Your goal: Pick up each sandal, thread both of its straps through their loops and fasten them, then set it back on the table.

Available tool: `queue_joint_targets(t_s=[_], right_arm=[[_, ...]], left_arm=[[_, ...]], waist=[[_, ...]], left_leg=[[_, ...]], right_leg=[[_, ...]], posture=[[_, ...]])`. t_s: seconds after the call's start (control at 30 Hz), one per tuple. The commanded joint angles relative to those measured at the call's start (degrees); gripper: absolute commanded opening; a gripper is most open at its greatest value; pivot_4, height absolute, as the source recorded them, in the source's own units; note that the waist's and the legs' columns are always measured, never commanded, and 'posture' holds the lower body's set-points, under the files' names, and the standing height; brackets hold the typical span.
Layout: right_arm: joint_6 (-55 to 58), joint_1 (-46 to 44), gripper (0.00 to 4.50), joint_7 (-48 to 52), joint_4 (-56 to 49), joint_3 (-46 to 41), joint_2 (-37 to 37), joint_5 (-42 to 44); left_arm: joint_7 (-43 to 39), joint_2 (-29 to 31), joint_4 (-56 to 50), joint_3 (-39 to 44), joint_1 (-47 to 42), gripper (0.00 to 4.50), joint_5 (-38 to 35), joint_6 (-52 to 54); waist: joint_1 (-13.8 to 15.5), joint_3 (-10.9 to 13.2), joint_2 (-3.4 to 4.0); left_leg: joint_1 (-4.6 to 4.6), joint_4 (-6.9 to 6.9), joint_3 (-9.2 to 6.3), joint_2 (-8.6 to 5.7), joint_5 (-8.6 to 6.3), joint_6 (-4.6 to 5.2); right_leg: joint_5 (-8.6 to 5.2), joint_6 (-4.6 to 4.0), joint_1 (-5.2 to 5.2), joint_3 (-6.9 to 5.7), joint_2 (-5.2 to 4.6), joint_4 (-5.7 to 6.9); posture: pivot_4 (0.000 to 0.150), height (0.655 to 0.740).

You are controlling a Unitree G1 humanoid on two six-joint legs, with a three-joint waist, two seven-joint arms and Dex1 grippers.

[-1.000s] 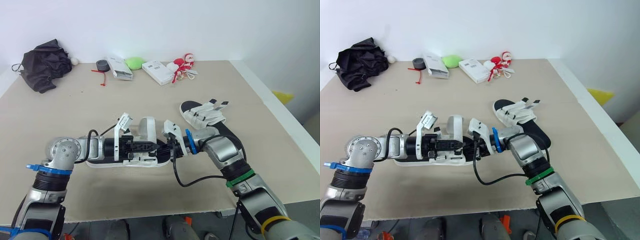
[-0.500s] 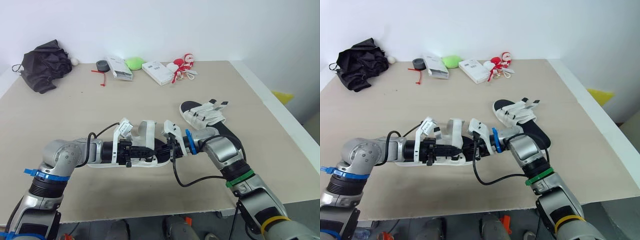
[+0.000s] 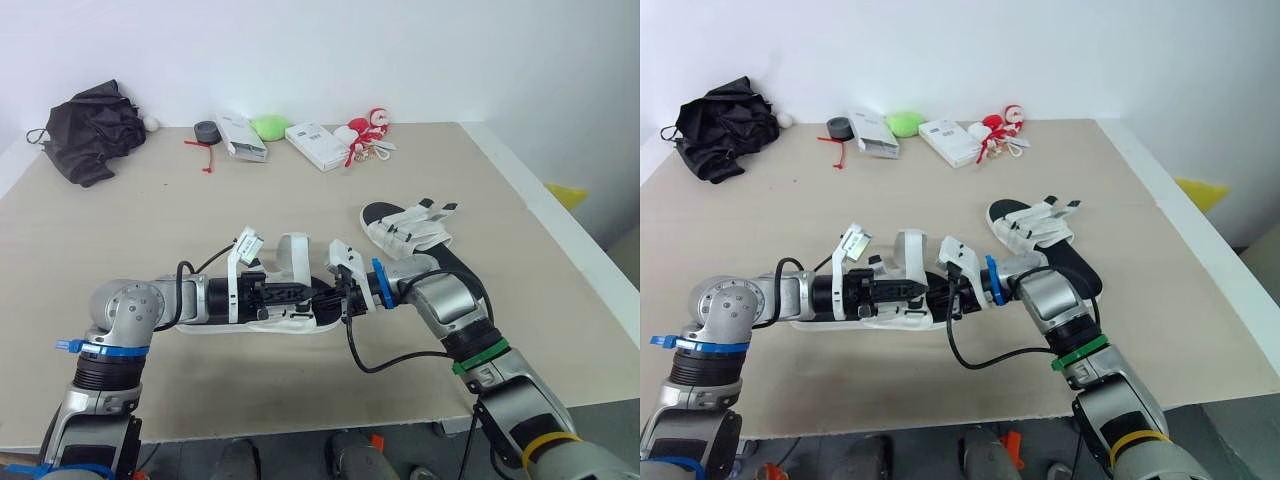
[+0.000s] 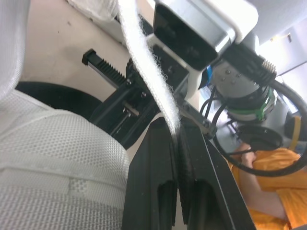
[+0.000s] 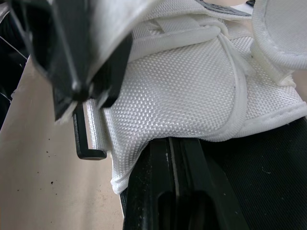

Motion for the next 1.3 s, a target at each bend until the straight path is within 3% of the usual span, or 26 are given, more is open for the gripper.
queue_joint_targets(t_s=[0.03, 0.27, 0.43, 0.57, 0.73, 0.9, 1.3], right_arm=[[1.81, 2.7, 0.0, -0.73, 2.41, 3.32, 0.05, -2.54], [1.83, 2.93, 0.0, -0.82, 2.2, 3.35, 0.06, -2.52], [1.92, 3.05, 0.0, -0.83, 1.98, 3.4, 0.05, -2.46], [2.0, 3.14, 0.0, -0.78, 1.86, 3.46, -0.01, -2.5], [1.97, 3.3, 0.0, -0.68, 1.73, 3.51, 0.05, -2.63], [2.15, 3.41, 0.0, -0.89, 1.49, 3.49, 0.2, -2.54], [2.66, 4.15, 0.0, -1.1, 0.65, 3.29, -0.31, -2.45]], left_arm=[[-3.07, 1.38, -3.75, -3.96, 1.1, 0.08, 3.18, -2.88], [-4.14, 0.85, -3.87, -4.09, 1.15, 0.08, 4.97, -4.86], [2.27, -4.78, 1.82, 6.22, -2.96, 0.08, -4.58, 2.18], [5.18, -4.85, 5.18, 11.61, -5.32, 0.08, -10.35, 8.68], [5.03, -2.18, 2.46, 7.95, -3.74, 0.08, -5.77, 7.48], [2.32, -0.49, -2.66, -1.16, -0.89, 0.08, 2.0, 1.21], [-5.2, 4.57, -5.65, -4.62, 1.63, 0.08, 4.76, -1.22]], waist=[[0.0, 0.0, 0.0], [0.02, -0.01, 0.01], [0.03, -0.01, 0.0], [-0.15, 0.01, -0.02], [-0.28, 0.01, -0.01], [-0.24, 0.01, -0.01], [-0.22, -0.01, 0.02]], left_leg=[[0.0, 0.0, 0.01, 0.0, 0.0, 0.0], [0.0, 0.0, 0.01, 0.0, 0.0, 0.0], [0.0, 0.01, 0.0, -0.01, 0.0, 0.0], [-0.02, 0.01, -0.02, 0.0, 0.0, 0.0], [-0.03, -0.1, -0.04, 0.01, -0.01, 0.01], [-0.01, -0.1, -0.02, 0.0, -0.01, -0.01], [0.01, -0.18, -0.01, 0.01, -0.04, -0.04]], right_leg=[[-0.01, 0.0, 0.0, 0.01, 0.0, 0.0], [-0.01, 0.0, 0.0, 0.01, 0.0, 0.0], [-0.01, 0.0, 0.02, 0.03, 0.0, 0.0], [0.0, 0.01, 0.01, 0.02, 0.04, 0.0], [-0.07, 0.01, -0.04, 0.05, 0.07, 0.0], [-0.06, 0.0, -0.03, 0.07, 0.06, -0.01], [-0.17, -0.07, -0.04, 0.07, 0.07, -0.01]], posture=[[0.15, 0.738], [0.15, 0.738], [0.15, 0.738], [0.15, 0.738], [0.15, 0.738], [0.15, 0.738], [0.15, 0.738]])
